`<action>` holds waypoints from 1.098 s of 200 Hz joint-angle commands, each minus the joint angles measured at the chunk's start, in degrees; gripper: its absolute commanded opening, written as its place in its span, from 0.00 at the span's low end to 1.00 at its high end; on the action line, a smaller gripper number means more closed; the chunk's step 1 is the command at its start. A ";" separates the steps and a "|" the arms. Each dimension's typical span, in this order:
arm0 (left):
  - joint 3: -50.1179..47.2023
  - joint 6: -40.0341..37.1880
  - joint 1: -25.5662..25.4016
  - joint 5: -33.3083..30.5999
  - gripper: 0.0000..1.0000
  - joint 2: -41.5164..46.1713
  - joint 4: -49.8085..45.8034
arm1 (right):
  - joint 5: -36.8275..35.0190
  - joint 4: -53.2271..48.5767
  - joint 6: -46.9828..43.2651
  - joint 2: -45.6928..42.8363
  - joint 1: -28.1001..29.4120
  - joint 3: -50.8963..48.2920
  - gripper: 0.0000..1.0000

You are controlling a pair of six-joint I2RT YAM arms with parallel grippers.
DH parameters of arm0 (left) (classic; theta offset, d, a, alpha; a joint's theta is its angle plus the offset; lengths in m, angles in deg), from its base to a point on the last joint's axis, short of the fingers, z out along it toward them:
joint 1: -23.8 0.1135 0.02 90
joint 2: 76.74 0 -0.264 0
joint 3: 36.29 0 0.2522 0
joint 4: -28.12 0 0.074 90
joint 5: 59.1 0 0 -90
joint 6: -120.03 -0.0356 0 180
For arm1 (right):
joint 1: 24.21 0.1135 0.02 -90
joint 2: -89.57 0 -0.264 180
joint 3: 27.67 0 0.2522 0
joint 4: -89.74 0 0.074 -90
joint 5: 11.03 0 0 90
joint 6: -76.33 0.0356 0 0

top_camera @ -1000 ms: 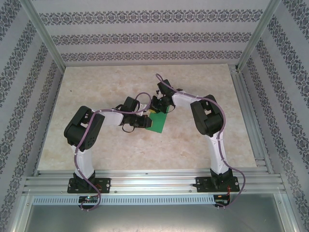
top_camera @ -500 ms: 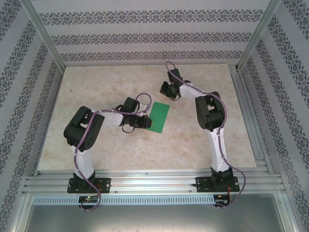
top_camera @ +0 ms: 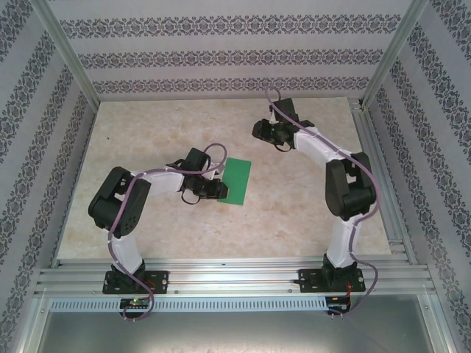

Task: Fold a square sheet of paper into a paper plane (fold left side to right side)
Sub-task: Fold the triangle a second time at the center of the table.

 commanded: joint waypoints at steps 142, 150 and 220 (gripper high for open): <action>-15.89 -5.72 -1.43 -13.97 0.62 24.46 11.35 | 11.33 15.91 20.81 -7.33 10.60 -32.31 0.33; -17.13 -7.51 -1.50 -14.74 0.63 26.02 12.67 | 10.60 15.76 20.88 -7.08 10.97 -32.09 0.34; -20.82 -14.36 -1.57 -18.44 0.68 31.54 18.32 | 1.08 8.08 13.30 -4.61 9.58 -23.23 0.33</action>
